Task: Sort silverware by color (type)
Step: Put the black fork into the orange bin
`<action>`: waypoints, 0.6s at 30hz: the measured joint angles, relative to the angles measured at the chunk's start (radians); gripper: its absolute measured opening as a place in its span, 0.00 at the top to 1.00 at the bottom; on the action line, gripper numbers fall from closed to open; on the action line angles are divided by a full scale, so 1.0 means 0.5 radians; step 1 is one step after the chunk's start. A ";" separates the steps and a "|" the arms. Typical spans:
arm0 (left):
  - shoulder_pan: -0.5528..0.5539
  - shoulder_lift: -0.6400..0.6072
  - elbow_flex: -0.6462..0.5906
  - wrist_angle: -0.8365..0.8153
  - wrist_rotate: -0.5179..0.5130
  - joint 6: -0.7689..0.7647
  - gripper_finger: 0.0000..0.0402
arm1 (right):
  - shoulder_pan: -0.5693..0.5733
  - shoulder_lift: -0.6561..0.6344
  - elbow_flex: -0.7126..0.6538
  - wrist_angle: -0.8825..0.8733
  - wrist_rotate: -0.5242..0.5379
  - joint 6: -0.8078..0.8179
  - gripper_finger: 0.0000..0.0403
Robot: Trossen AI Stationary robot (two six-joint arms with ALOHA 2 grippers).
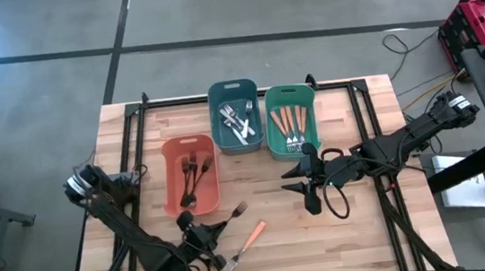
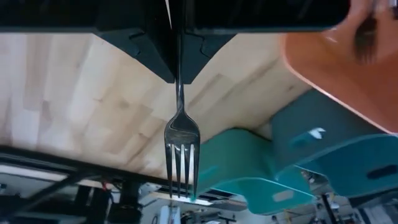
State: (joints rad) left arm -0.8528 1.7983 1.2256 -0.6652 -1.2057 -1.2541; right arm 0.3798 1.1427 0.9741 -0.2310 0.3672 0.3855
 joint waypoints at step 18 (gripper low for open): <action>0.205 -0.237 0.114 -1.761 0.318 -1.351 1.00 | -0.001 0.000 -0.001 0.001 0.001 -0.045 0.68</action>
State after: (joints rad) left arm -0.7504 1.6799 1.2827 -1.5456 -1.0467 -1.9296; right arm 0.3794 1.1427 0.9738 -0.2304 0.3676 0.3628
